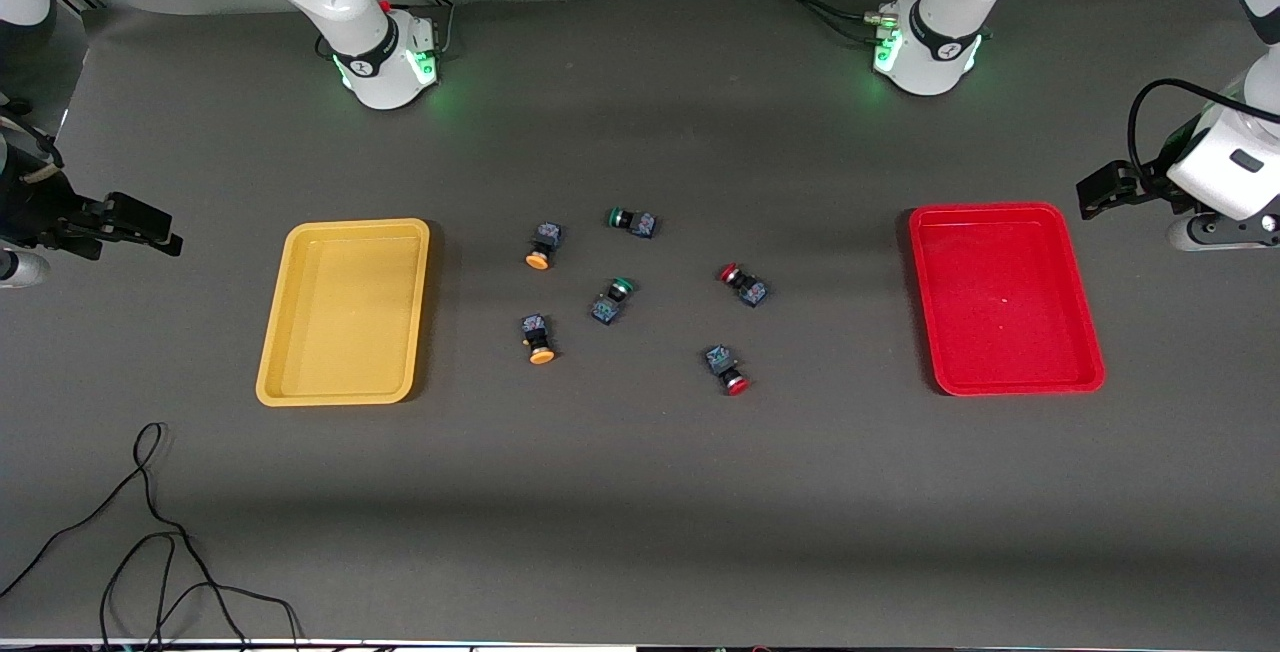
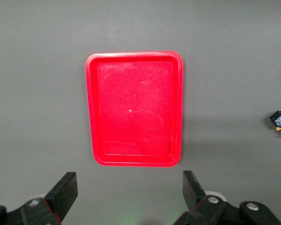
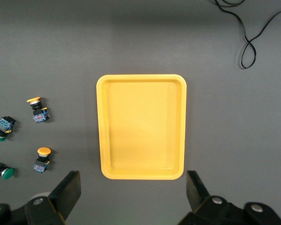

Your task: Place red and yellow buttons in trays

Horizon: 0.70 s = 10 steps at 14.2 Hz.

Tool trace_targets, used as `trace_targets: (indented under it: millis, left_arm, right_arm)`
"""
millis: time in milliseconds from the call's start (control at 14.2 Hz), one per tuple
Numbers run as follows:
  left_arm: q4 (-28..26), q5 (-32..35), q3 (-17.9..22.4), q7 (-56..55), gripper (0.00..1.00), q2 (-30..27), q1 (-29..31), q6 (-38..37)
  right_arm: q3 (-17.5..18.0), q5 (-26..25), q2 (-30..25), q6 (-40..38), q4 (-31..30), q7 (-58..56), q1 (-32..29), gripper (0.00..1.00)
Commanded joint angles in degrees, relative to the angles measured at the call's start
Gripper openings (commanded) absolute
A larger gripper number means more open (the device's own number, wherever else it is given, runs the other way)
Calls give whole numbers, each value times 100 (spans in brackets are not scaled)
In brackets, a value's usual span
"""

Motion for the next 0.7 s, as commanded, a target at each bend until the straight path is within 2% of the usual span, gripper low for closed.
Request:
trace_targets:
  millis: [0,281,421,632]
  left_arm:
    - [51,-43,15,-83,100,-56,-7,-91]
    - [60,-60,50,-65,100,-100,11,-161]
    - [60,-122,59,-65,100,-100,11,-205]
    - [60,-130,50,-74,100,-118,11,-223]
  right_arm:
    - [47,-138,-31,54,-18,-119,-24,100]
    - [64,-138,13,36,-53,-76,46,100]
    - [55,-138,-118,28,-272,379,405,100]
    - [47,-33,-338,220,-781,1661,1239,100]
